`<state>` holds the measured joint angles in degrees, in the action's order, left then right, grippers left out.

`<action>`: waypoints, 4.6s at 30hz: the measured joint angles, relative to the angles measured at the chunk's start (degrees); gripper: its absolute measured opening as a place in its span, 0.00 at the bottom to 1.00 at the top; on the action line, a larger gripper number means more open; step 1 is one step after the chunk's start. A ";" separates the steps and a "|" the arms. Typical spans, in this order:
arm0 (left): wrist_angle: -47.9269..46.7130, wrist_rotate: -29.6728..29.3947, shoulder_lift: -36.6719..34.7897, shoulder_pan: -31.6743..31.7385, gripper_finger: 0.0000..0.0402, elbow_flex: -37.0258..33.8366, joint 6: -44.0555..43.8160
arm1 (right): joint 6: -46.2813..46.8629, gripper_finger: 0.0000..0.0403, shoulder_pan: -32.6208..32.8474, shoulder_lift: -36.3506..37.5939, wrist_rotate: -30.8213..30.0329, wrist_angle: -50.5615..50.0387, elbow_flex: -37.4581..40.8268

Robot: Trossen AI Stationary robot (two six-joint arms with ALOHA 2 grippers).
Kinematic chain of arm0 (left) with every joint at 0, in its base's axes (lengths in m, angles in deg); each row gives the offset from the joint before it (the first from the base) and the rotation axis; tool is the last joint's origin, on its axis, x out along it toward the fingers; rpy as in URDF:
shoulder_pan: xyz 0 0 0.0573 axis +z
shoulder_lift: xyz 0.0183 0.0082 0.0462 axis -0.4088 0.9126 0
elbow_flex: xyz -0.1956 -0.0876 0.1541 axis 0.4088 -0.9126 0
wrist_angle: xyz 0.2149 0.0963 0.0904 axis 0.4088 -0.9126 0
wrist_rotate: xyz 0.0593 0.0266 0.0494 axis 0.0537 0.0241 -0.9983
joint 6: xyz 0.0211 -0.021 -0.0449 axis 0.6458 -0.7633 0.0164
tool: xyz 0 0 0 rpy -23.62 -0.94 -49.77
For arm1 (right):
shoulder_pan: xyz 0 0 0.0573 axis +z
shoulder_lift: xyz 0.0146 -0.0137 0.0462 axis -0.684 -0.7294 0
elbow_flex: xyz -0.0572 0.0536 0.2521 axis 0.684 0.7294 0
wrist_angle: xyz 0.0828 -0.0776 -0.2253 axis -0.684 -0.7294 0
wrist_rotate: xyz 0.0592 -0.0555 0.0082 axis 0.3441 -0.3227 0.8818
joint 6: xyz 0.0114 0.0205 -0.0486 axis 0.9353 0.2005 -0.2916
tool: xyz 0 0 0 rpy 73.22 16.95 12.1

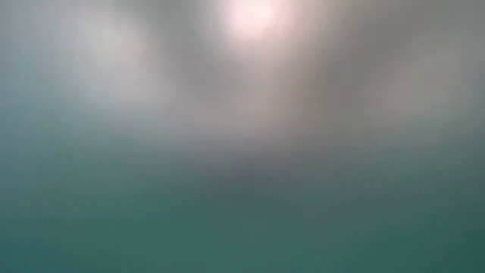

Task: Sort Maruchan noodles
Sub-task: Put the red noodle pack into the orange bin, then put the yellow noodle pack into the green bin

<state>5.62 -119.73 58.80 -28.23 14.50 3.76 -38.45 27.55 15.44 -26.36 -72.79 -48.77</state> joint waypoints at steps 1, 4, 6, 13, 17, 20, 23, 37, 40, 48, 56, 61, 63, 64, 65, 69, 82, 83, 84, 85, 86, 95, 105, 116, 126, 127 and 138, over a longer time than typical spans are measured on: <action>0.00 -0.07 0.00 0.00 0.48 0.00 -0.28 | 1.46 0.27 1.47 1.08 0.03 0.02 0.68; -0.02 -0.07 0.02 -0.05 0.48 0.00 -0.89 | 5.16 0.27 5.99 3.80 0.00 -1.22 2.14; -0.02 -0.08 0.02 -0.18 0.48 0.00 -1.37 | 6.29 0.27 8.85 5.05 -0.03 -3.62 2.53; -0.12 -0.08 0.04 -1.10 0.48 -0.26 -2.18 | 12.02 0.27 18.71 6.84 -0.04 -12.44 2.59; -0.11 -0.09 0.04 -1.78 0.48 -0.26 -3.57 | 16.32 0.27 24.47 7.04 0.01 -15.12 2.60; -0.09 -0.09 0.04 -2.49 0.48 -0.26 -4.53 | 18.75 0.27 27.96 7.04 -0.08 -16.92 2.60; -0.07 -0.07 0.07 -3.37 0.48 -0.28 -4.93 | 20.10 0.27 31.16 7.02 -0.12 -19.66 2.60; -0.04 -0.09 0.09 -5.11 0.48 -0.39 -5.51 | 29.44 0.29 36.10 6.88 -7.51 -29.99 3.76; -0.04 -0.09 0.09 -5.11 0.48 -0.39 -5.51 | 32.54 0.32 36.10 6.40 -7.27 -30.23 5.03; -0.11 -0.09 0.11 -5.11 0.48 -0.39 -5.48 | 34.32 0.46 36.10 5.47 -5.54 -31.62 5.16; -0.09 -0.07 0.11 -5.09 0.48 -0.39 -1.60 | 34.65 0.50 36.08 5.33 -7.53 -33.21 1.58; -0.07 -0.06 0.11 -5.09 0.48 -0.39 -2.11 | 34.47 0.50 36.00 4.15 -8.89 -34.76 1.57; -0.07 -0.05 0.11 -5.09 0.48 -0.39 -2.40 | 33.92 0.50 35.92 3.56 -10.54 -36.23 1.57; -0.07 -0.05 0.11 -5.09 0.48 -0.39 -2.41 | 33.62 0.50 35.92 3.29 -11.20 -36.85 1.57; -0.07 -0.05 0.11 -5.09 0.48 -0.39 -2.41 | 33.41 0.50 35.92 3.02 -12.04 -37.52 1.57; -0.11 1.17 0.11 -5.07 0.48 -0.39 -1.81 | 33.18 0.50 35.84 2.31 -11.87 -38.01 1.57; -0.41 6.03 0.11 -5.07 0.48 -0.39 -1.40 | 32.99 0.50 35.83 2.39 -14.03 -38.77 -6.26; -0.42 6.03 0.11 -5.07 0.48 -0.39 -1.40 | 33.01 0.50 35.81 2.39 -14.16 -38.93 -6.55; -0.45 6.03 0.11 -5.07 0.48 -0.39 -1.40 | 33.01 0.50 35.81 2.37 -14.52 -38.99 -6.86; -0.54 6.03 0.11 -5.07 0.48 -0.39 -1.40 | 33.01 0.50 35.81 2.34 -14.93 -38.97 -7.22; -0.67 6.03 0.11 -5.07 0.48 -0.39 -1.39 | 32.99 0.50 35.81 2.34 -15.00 -38.96 -7.66; -1.76 5.89 0.11 -4.91 0.48 -0.39 -1.61 | 28.96 0.50 35.81 2.32 -36.84 -34.09 -11.08; -10.38 5.90 0.11 -0.70 0.48 -0.52 -7.02 | 17.13 0.50 31.29 1.53 -49.95 -5.27 0.08; -14.01 8.36 4.36 9.76 0.48 -0.86 -13.46 | 10.86 0.50 15.94 -2.10 -38.75 28.55 13.26; -14.23 14.18 8.70 15.29 0.48 -0.84 -15.93 | 10.66 0.50 10.91 -12.53 -35.96 34.99 13.58; -14.14 14.35 8.94 15.35 0.48 -0.81 -16.06 | 10.37 0.50 10.88 -13.67 -35.96 35.05 13.23; -7.98 22.95 9.64 14.70 0.48 -0.84 -15.45 | 7.16 0.50 10.94 -18.33 -35.94 36.07 11.84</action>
<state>-2.36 -96.78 68.44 -13.53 13.66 -11.70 -31.29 38.49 -2.89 -62.30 -36.71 -36.93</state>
